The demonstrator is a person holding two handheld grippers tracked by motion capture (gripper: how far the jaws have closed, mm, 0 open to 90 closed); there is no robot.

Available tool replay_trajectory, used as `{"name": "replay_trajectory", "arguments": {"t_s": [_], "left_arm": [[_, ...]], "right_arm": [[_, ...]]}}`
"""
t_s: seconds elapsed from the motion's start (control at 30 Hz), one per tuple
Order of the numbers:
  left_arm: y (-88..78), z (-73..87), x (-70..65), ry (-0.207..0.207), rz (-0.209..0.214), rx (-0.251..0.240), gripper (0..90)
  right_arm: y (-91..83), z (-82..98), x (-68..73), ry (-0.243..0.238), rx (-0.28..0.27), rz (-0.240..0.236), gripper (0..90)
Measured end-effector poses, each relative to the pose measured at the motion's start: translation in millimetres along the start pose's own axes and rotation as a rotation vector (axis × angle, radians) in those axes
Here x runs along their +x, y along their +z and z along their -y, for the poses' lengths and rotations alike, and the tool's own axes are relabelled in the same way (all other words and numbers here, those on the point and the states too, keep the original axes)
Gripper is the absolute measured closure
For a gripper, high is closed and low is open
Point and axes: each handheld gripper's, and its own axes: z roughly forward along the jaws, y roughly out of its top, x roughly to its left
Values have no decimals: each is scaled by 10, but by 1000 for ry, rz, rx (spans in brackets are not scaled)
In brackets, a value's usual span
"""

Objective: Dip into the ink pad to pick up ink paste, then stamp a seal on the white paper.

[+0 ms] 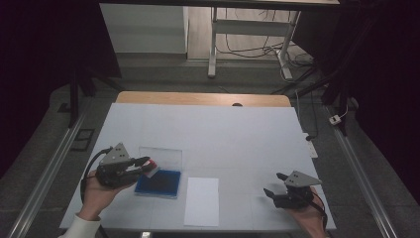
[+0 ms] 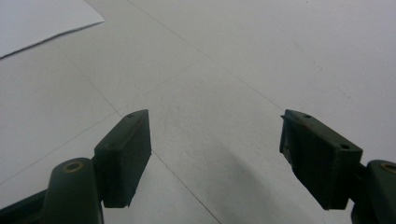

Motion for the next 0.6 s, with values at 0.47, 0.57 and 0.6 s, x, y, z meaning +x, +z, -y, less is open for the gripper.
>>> {"name": "replay_trajectory", "arguments": {"t_s": [0.47, 0.57, 0.6], "left_arm": [[106, -88, -131, 20, 18, -12, 707], [111, -112, -152, 28, 23, -17, 707], [111, -120, -158, 31, 23, -17, 707]], "right_arm": [[7, -8, 0, -2, 3, -4, 244], [13, -11, 3, -5, 5, -6, 245], [13, -10, 5, -5, 6, -2, 245]]}}
